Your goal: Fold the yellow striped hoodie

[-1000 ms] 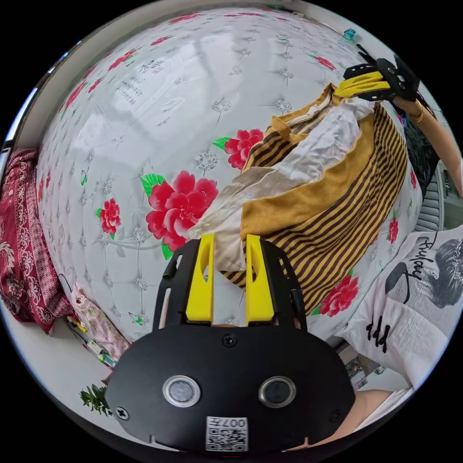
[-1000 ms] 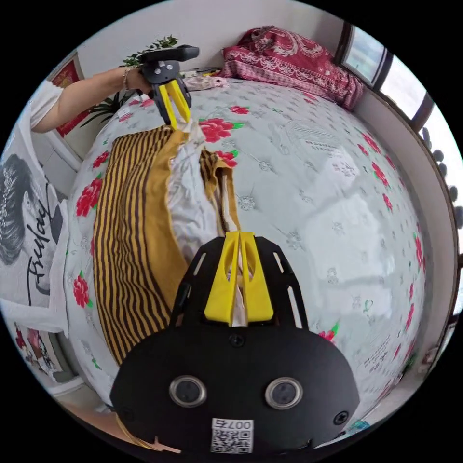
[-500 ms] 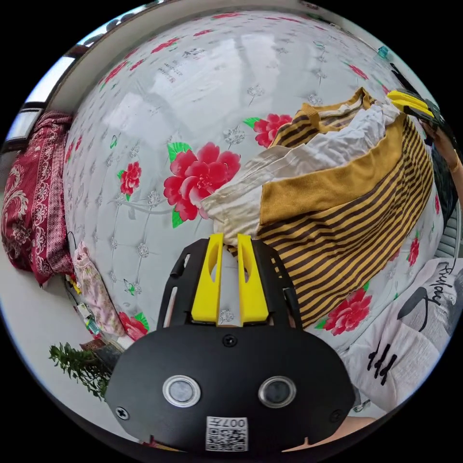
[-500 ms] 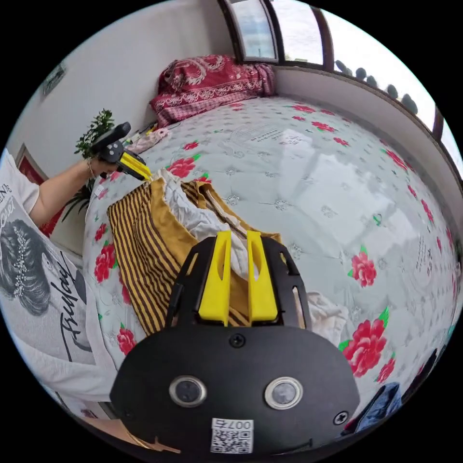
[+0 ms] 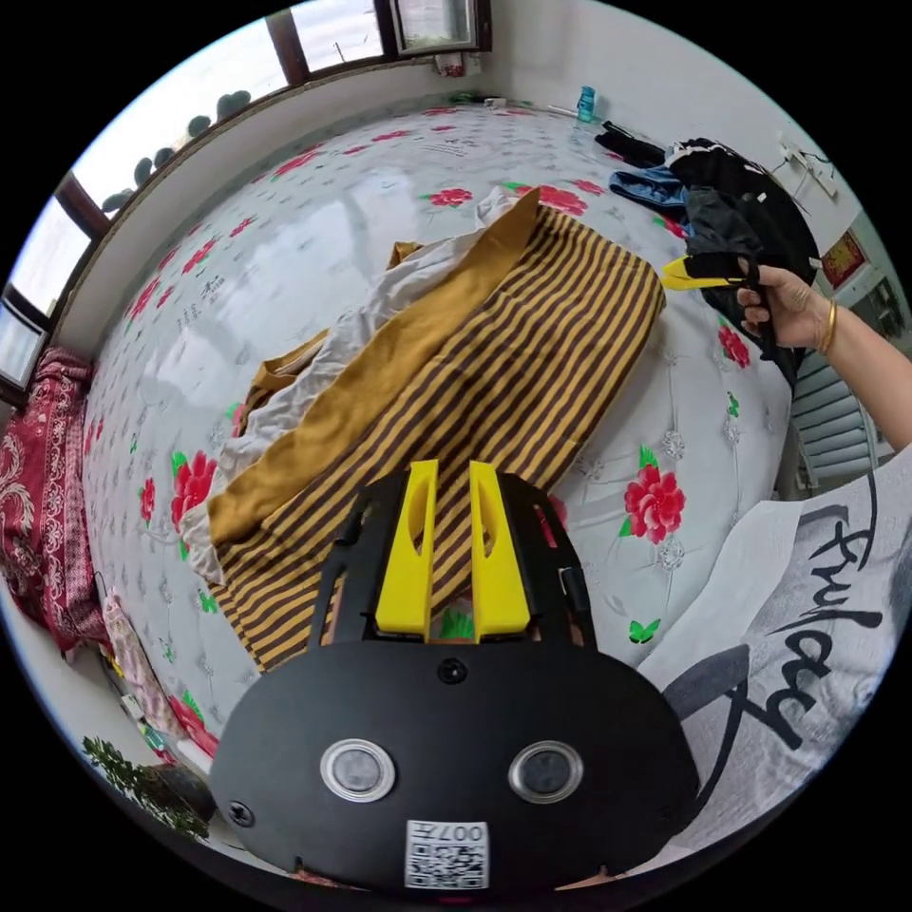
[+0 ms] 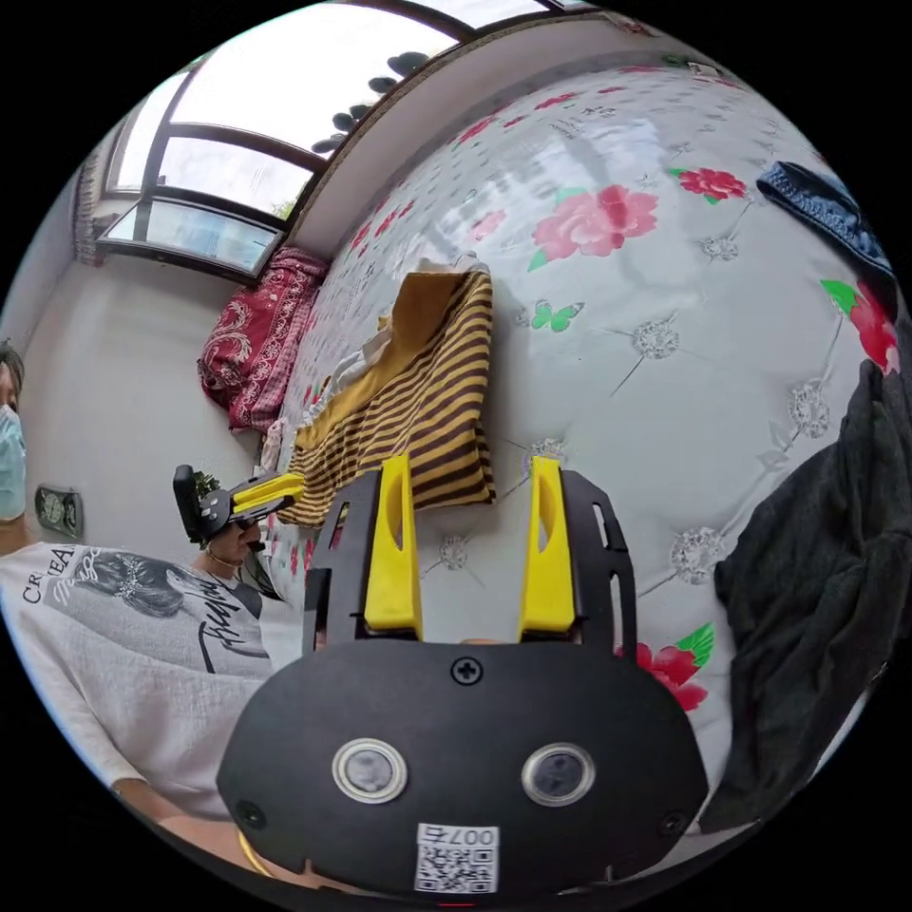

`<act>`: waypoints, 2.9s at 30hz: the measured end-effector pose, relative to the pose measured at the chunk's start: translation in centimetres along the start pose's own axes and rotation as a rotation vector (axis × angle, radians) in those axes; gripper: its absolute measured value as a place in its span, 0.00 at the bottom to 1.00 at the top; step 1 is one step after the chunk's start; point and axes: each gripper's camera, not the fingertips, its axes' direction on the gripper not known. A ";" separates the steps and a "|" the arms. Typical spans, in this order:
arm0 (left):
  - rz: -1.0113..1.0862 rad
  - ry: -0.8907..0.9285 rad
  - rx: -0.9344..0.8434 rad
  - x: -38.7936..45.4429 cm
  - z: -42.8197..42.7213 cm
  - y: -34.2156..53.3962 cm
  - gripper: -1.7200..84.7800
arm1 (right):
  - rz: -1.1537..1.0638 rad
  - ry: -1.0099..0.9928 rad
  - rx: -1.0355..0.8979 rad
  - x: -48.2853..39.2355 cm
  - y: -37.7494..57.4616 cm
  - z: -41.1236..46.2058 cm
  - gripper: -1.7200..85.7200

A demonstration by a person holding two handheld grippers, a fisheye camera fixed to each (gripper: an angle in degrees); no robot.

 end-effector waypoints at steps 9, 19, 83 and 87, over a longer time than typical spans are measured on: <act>0.007 0.025 -0.135 -1.2 5.5 1.9 0.07 | -0.321 0.085 -0.183 -1.4 -0.3 2.6 0.05; 0.010 0.053 -0.008 -0.8 4.0 1.5 0.07 | -0.145 -0.084 -0.132 1.4 -1.0 1.2 0.12; -0.566 0.257 0.055 -13.3 -7.8 27.3 0.01 | -1.232 0.019 -0.926 -52.6 -4.6 33.1 0.04; -0.701 0.228 0.084 -16.5 -10.4 30.8 0.03 | -1.260 0.005 -0.882 -52.9 -4.4 32.2 0.09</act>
